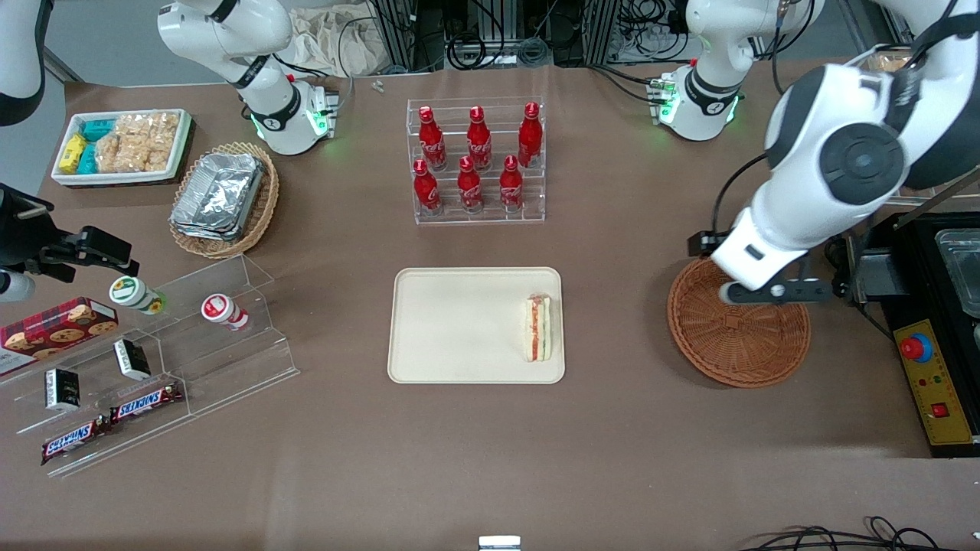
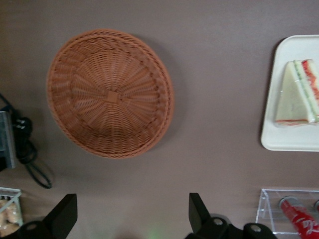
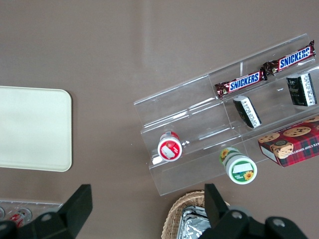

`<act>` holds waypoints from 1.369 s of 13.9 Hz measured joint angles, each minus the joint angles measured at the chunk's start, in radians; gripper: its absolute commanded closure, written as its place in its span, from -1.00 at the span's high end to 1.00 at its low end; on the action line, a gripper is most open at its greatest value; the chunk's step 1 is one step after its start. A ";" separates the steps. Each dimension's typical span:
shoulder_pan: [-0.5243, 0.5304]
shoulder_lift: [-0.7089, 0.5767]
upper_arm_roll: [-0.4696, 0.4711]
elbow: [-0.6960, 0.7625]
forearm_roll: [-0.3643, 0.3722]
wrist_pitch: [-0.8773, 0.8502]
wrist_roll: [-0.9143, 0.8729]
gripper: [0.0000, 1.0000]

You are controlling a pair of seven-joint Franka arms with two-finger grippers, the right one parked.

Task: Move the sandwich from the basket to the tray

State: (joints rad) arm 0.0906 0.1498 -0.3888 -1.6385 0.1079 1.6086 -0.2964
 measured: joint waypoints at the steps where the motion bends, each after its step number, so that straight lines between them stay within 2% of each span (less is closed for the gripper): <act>1: 0.016 -0.014 0.002 -0.008 -0.001 0.000 0.015 0.99; 9: 0.103 -0.046 0.016 -0.015 -0.002 -0.012 0.106 0.99; 13: 0.159 -0.060 0.027 -0.015 -0.038 -0.010 0.209 1.00; 15: 0.148 -0.067 0.061 -0.017 -0.052 -0.004 0.235 1.00; 19: 0.033 -0.070 0.184 -0.025 -0.065 0.014 0.241 1.00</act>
State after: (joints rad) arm 0.1237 0.0798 -0.2046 -1.6640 0.0426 1.6222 -0.0559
